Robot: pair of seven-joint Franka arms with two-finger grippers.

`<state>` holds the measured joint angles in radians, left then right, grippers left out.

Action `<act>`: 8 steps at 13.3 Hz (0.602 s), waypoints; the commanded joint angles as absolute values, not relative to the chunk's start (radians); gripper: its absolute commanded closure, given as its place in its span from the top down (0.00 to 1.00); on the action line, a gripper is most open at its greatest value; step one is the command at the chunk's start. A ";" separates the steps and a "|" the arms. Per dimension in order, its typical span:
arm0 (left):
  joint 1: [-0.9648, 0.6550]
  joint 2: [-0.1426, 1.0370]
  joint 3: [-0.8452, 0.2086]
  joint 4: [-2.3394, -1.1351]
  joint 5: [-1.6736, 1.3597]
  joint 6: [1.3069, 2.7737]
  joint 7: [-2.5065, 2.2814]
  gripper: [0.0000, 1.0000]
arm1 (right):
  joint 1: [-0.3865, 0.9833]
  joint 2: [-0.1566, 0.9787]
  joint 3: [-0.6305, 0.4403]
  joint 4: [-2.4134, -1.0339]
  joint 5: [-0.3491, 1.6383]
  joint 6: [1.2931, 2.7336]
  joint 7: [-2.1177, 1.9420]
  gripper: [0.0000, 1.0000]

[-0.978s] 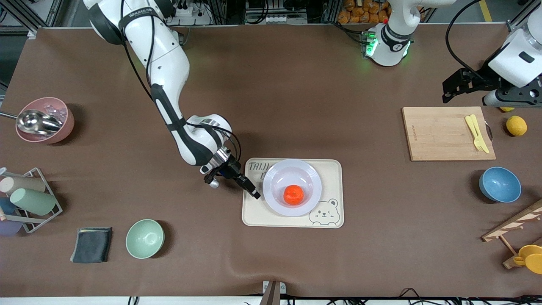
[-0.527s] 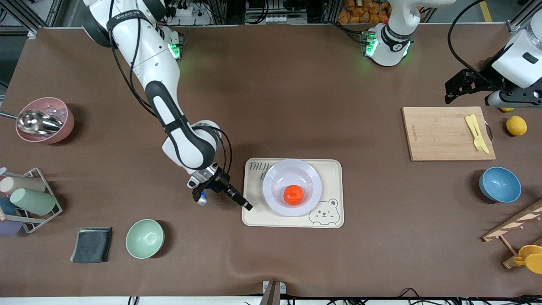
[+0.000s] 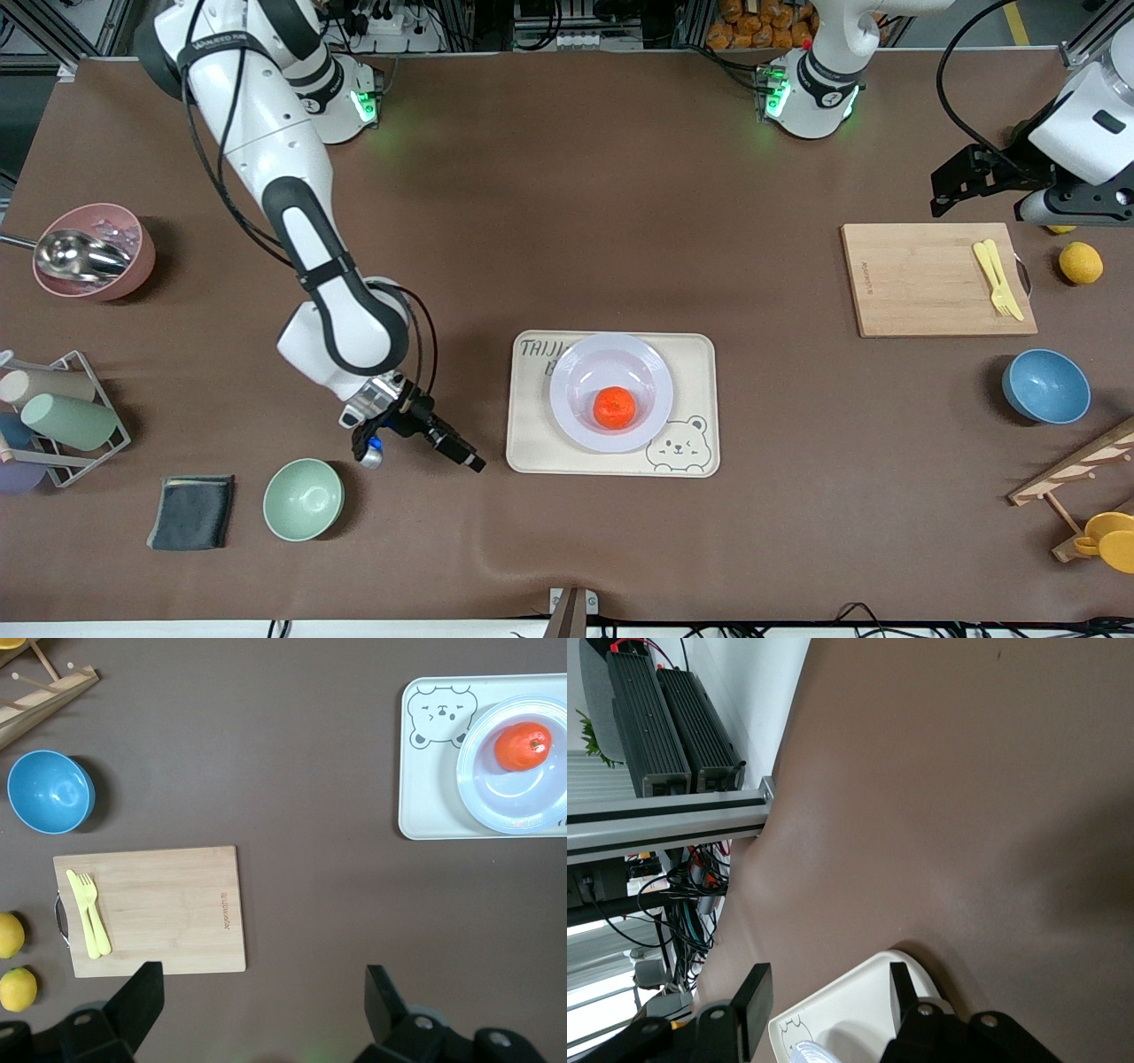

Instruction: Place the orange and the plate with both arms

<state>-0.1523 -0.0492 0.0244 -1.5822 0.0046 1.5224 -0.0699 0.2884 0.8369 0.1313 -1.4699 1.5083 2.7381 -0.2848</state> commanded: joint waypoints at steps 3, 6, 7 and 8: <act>-0.150 -0.051 0.020 -1.577 0.025 1.508 -0.081 1.00 | 0.167 0.792 0.149 -1.483 1.286 2.576 -0.159 0.61; -0.149 -0.051 0.020 -1.577 0.025 1.508 -0.081 1.00 | 0.095 0.744 0.144 -1.474 0.984 2.452 0.047 0.64; -0.149 -0.051 0.020 -1.578 0.025 1.508 -0.081 1.00 | 0.060 0.732 0.146 -1.467 0.924 2.406 0.063 0.65; -0.149 -0.051 0.020 -1.578 0.025 1.508 -0.081 1.00 | 0.029 0.721 0.144 -1.456 0.890 2.340 0.063 0.69</act>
<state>-0.1522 -0.0492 0.0245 -1.5829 0.0046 1.5224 -0.0699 0.0931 0.7598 0.1292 -1.4500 0.9724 2.4285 0.0297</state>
